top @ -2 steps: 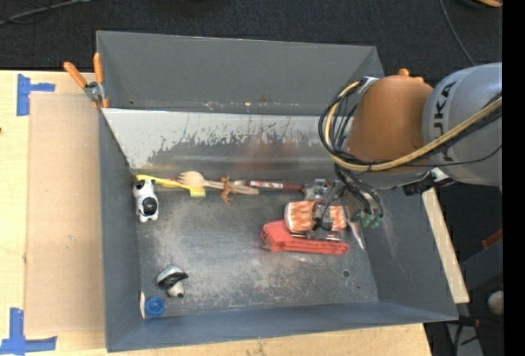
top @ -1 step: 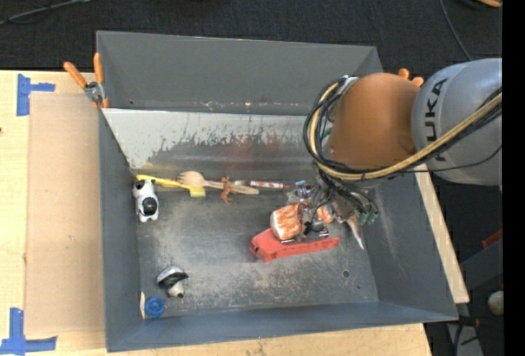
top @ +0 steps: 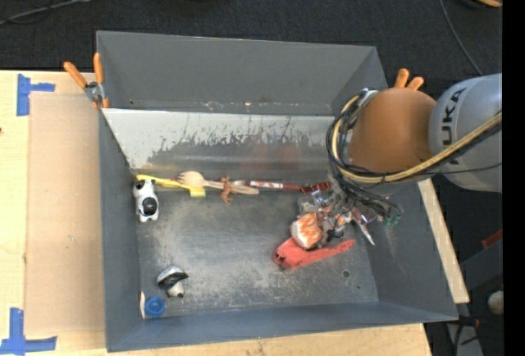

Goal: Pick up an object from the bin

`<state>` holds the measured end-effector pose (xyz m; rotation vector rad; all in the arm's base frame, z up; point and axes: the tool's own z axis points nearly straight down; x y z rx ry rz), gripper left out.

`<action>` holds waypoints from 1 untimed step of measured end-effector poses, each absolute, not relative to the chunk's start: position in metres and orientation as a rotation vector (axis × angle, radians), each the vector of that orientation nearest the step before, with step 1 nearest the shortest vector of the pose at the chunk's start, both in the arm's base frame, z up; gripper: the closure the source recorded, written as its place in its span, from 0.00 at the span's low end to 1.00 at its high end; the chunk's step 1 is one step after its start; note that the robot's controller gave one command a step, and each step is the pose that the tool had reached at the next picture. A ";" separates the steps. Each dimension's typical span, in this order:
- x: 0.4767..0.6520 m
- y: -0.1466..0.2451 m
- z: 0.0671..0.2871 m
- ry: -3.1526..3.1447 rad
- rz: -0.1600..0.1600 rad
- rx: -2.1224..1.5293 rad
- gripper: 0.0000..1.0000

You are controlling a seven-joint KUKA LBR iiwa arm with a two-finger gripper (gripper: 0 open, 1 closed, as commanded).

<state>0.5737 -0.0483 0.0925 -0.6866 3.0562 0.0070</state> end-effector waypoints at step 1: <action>0.556 -0.052 0.150 3.063 0.012 -0.688 1.00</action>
Offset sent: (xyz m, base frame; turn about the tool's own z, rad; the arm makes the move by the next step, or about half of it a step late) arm -0.0109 -0.0250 0.1972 0.2004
